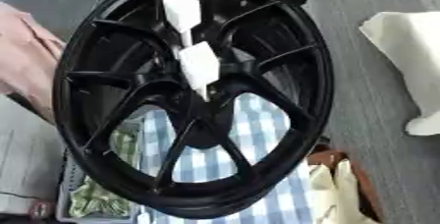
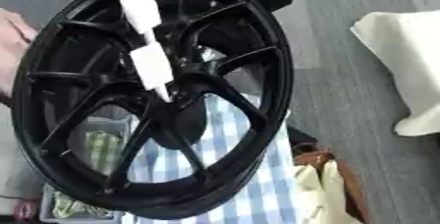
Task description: Pull the pin out of the wheel hub.
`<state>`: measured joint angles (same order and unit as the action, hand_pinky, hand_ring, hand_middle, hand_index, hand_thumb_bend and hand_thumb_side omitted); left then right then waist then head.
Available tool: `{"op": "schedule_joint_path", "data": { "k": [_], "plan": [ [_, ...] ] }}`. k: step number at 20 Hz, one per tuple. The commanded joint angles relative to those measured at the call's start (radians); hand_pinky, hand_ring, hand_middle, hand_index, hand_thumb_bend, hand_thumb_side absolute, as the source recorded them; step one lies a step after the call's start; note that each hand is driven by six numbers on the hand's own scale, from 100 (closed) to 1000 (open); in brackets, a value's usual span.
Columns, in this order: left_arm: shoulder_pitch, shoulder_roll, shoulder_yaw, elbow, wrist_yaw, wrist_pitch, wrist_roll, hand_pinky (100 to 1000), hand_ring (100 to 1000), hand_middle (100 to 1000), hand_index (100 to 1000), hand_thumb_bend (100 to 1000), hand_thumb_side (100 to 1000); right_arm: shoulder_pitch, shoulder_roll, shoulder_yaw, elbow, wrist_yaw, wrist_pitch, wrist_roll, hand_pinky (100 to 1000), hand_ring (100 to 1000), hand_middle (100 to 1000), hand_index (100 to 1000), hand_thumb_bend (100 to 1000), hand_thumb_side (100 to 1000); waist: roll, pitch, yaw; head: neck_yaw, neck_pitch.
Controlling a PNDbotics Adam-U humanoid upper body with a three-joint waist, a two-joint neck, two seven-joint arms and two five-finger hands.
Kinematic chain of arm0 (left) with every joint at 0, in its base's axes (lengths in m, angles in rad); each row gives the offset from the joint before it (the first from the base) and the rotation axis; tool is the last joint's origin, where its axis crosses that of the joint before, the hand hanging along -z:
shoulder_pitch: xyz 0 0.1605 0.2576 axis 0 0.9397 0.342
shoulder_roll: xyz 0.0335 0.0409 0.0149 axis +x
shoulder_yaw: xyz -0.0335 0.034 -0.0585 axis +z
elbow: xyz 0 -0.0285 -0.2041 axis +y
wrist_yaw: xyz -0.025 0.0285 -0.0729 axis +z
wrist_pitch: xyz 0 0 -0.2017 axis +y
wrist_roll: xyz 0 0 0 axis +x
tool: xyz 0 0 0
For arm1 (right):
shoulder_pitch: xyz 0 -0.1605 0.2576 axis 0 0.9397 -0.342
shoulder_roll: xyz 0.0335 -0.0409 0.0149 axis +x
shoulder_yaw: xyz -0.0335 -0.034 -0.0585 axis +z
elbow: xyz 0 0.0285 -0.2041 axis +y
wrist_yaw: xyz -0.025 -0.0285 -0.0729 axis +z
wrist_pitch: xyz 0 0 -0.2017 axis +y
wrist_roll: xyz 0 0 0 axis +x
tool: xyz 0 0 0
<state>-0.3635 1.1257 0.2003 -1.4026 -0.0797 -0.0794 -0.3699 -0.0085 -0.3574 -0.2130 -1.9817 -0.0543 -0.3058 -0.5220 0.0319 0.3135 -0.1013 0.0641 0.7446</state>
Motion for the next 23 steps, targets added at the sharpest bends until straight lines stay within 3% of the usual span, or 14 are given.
{"op": "schedule_joint_path", "data": {
  "k": [1,2,4,11,13,14,15,16,18,23],
  "plan": [
    [0.012,0.02,0.024,0.007,-0.013,-0.008,-0.031,855,799,794,875,328,566,-0.005,-0.014,-0.009,-0.018,0.004,-0.001,-0.005,825,707,720,690,100,484,-0.002,-0.016,0.0,-0.008,-0.01],
    [0.018,0.018,0.027,0.011,-0.02,-0.01,-0.044,878,830,821,897,421,652,-0.005,-0.013,-0.009,-0.018,0.004,-0.001,-0.005,825,707,720,691,100,485,-0.003,-0.016,0.0,-0.009,-0.01],
    [0.025,0.016,0.034,0.018,-0.034,-0.013,-0.054,886,840,833,907,461,708,-0.005,-0.013,-0.009,-0.018,0.003,-0.001,-0.006,825,707,720,690,100,488,-0.004,-0.016,0.002,-0.011,-0.01],
    [0.03,0.011,0.046,0.029,-0.046,-0.022,-0.043,873,829,823,899,451,709,-0.006,-0.014,-0.009,-0.018,0.002,0.0,-0.007,824,708,720,690,100,489,-0.004,-0.017,0.006,-0.013,-0.01],
    [0.029,0.009,0.049,0.027,-0.041,-0.023,-0.038,861,816,811,890,408,705,-0.006,-0.014,-0.009,-0.018,0.002,0.0,-0.009,824,708,720,690,100,489,-0.004,-0.018,0.006,-0.013,-0.01],
    [0.025,0.007,0.056,0.028,-0.034,-0.018,-0.017,833,782,777,857,255,652,-0.005,-0.014,-0.01,-0.018,0.003,0.0,-0.01,824,708,720,690,100,489,-0.004,-0.018,0.007,-0.014,-0.01],
    [0.021,0.005,0.064,0.026,-0.023,-0.003,0.024,812,750,748,828,119,601,-0.005,-0.014,-0.011,-0.018,0.003,-0.001,-0.01,824,708,720,690,100,488,-0.004,-0.018,0.007,-0.015,-0.011],
    [0.016,0.0,0.072,0.016,-0.002,0.014,0.079,789,711,720,806,100,602,-0.005,-0.014,-0.011,-0.018,0.004,-0.001,-0.011,824,708,720,690,100,486,-0.004,-0.018,0.007,-0.018,-0.012],
    [0.008,-0.023,0.085,-0.044,0.087,0.028,0.212,782,680,697,775,100,654,-0.004,-0.015,-0.012,-0.018,0.005,-0.002,-0.013,823,708,720,690,100,483,-0.006,-0.017,0.008,-0.029,-0.017],
    [0.026,-0.148,0.092,-0.35,0.458,-0.081,0.583,771,647,663,753,100,654,-0.011,-0.03,-0.009,-0.018,0.004,-0.008,-0.009,821,708,720,690,100,467,-0.01,-0.014,0.005,-0.068,-0.036]
  ]
}}
